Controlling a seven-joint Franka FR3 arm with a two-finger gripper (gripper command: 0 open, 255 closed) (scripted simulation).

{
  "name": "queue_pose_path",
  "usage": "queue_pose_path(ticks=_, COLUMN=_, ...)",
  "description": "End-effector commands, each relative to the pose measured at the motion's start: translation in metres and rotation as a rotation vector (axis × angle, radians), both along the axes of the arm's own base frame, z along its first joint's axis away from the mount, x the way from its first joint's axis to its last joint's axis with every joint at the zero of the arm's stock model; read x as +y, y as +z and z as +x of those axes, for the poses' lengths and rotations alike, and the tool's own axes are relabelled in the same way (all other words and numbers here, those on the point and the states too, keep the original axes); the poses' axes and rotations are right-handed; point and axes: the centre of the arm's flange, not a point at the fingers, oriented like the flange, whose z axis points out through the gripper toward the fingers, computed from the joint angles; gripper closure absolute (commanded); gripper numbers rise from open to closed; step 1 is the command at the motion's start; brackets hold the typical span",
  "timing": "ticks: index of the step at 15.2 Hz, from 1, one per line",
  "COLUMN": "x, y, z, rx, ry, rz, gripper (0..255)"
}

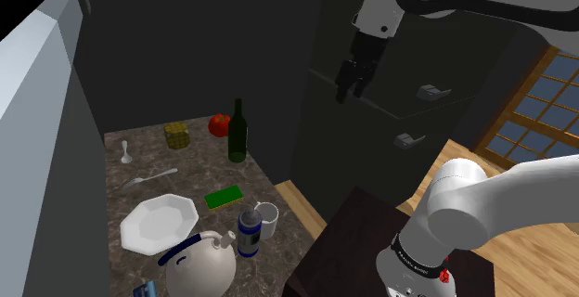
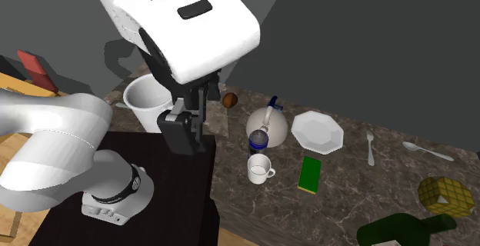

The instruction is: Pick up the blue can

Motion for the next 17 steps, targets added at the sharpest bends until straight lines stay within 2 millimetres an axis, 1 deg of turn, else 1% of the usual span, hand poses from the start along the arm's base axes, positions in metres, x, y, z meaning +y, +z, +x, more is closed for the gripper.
queue_pose_path(ticks=1, x=0.000, y=0.000, z=0.000, rx=0.000, ry=0.000, rz=0.000, gripper=0)
queue_pose_path(ticks=5, x=0.035, y=-0.028, z=0.053, rx=0.117, ry=0.042, rz=-0.040, gripper=0)
queue_pose_path(ticks=9, x=0.071, y=-0.062, z=0.100, rx=0.234, ry=0.084, rz=-0.080, gripper=0)
queue_pose_path(ticks=13, x=0.108, y=-0.104, z=0.142, rx=0.350, ry=0.126, rz=-0.120, gripper=0)
queue_pose_path(ticks=17, x=0.144, y=-0.151, z=0.177, rx=0.467, ry=0.168, rz=-0.160, gripper=0)
